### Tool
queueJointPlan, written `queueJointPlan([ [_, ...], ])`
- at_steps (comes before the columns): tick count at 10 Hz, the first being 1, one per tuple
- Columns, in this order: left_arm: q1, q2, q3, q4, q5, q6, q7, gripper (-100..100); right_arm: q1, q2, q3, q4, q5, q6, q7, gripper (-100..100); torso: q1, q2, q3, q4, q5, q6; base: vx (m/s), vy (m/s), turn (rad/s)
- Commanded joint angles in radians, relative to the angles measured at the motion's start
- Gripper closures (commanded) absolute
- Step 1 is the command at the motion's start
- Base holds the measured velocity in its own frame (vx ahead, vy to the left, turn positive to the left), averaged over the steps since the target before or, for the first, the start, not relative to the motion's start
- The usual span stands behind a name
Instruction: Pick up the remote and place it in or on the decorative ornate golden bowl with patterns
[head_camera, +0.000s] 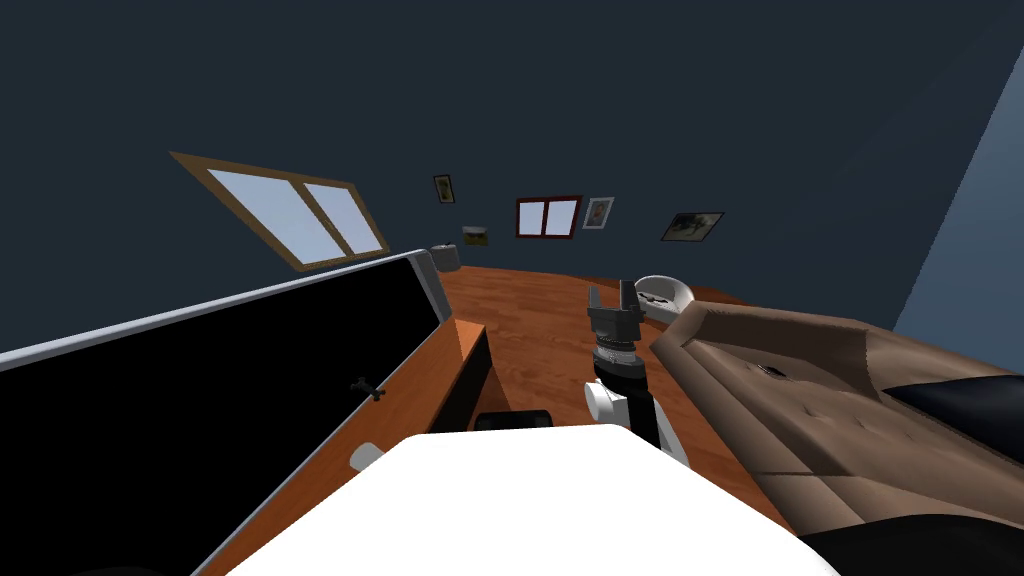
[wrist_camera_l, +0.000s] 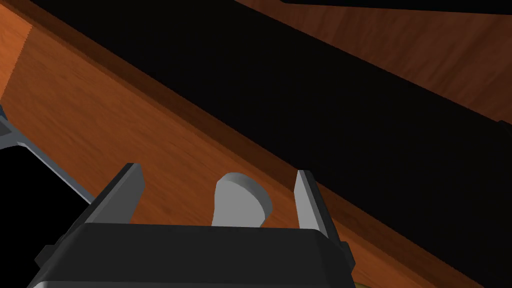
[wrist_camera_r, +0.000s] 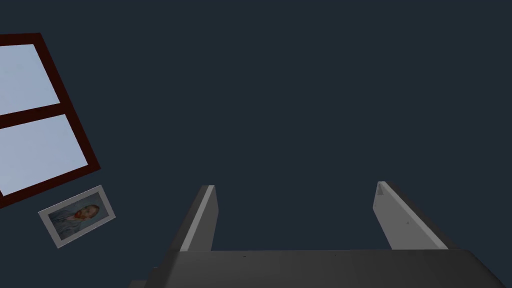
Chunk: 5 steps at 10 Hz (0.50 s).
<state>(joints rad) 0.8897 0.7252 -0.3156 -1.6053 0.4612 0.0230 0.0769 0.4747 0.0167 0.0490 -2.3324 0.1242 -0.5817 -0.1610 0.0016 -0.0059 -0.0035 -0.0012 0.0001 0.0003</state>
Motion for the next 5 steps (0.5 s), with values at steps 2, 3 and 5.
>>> queueJointPlan([
  [2,0.004,0.015,-0.007,0.036,0.016,0.066,-0.022,-100,0.0,0.0,0.0,0.0,0.0,0.0,0.0,0,-0.001,0.001,0.001,0.0,0.0,0.0,0.067,0.023,-0.11],
  [3,0.0,0.029,-0.015,0.063,0.029,0.097,-0.034,-100,0.0,0.0,0.0,0.0,0.0,0.0,0.0,0,0.0,0.001,0.001,0.0,0.0,0.0,0.104,0.05,-0.188],
  [5,-0.005,0.041,-0.021,0.094,0.041,0.128,-0.047,-100,0.0,0.0,0.0,0.0,0.0,0.0,0.0,0,0.001,0.0,0.0,0.0,0.0,-0.001,0.072,0.043,-0.084],
])
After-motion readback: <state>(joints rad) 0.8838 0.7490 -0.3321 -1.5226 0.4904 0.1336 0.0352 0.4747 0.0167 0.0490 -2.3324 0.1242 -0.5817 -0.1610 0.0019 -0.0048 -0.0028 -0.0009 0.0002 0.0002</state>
